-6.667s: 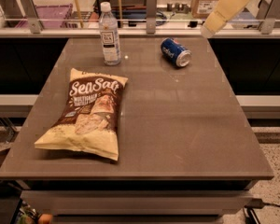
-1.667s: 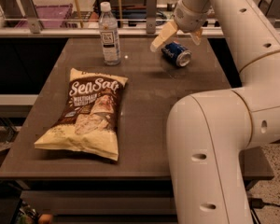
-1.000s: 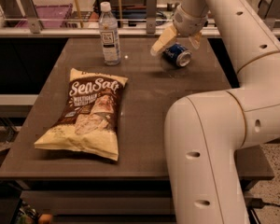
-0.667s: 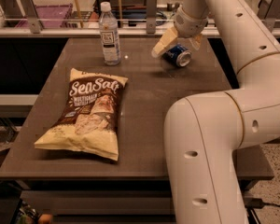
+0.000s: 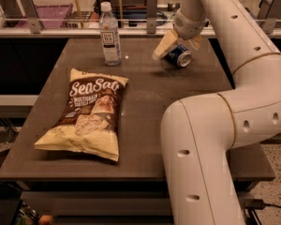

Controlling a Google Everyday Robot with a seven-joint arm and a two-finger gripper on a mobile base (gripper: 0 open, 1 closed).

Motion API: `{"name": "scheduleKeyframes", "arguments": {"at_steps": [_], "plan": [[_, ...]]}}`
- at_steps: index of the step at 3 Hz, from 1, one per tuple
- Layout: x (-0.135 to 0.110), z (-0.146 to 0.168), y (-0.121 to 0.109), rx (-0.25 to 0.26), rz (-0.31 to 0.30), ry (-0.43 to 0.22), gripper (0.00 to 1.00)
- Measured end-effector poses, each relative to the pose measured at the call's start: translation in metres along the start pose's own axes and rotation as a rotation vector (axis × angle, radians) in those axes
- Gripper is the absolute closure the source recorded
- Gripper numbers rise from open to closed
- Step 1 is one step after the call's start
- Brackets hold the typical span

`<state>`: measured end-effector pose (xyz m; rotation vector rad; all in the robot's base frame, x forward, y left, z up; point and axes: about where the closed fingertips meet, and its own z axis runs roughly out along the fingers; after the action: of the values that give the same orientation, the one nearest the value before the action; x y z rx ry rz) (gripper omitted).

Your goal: Place pepsi can upright

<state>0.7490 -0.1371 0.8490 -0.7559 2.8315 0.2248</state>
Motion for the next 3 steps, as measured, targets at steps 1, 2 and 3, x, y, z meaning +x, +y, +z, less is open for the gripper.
{"name": "scheduleKeyframes", "arguments": {"at_steps": [1, 2, 3], "plan": [[-0.0014, 0.0026, -0.0002, 0.006, -0.018, 0.006, 0.00], [-0.0029, 0.0073, 0.0006, 0.007, -0.032, 0.013, 0.00], [-0.0034, 0.0124, 0.0012, 0.004, -0.041, 0.022, 0.00]]}}
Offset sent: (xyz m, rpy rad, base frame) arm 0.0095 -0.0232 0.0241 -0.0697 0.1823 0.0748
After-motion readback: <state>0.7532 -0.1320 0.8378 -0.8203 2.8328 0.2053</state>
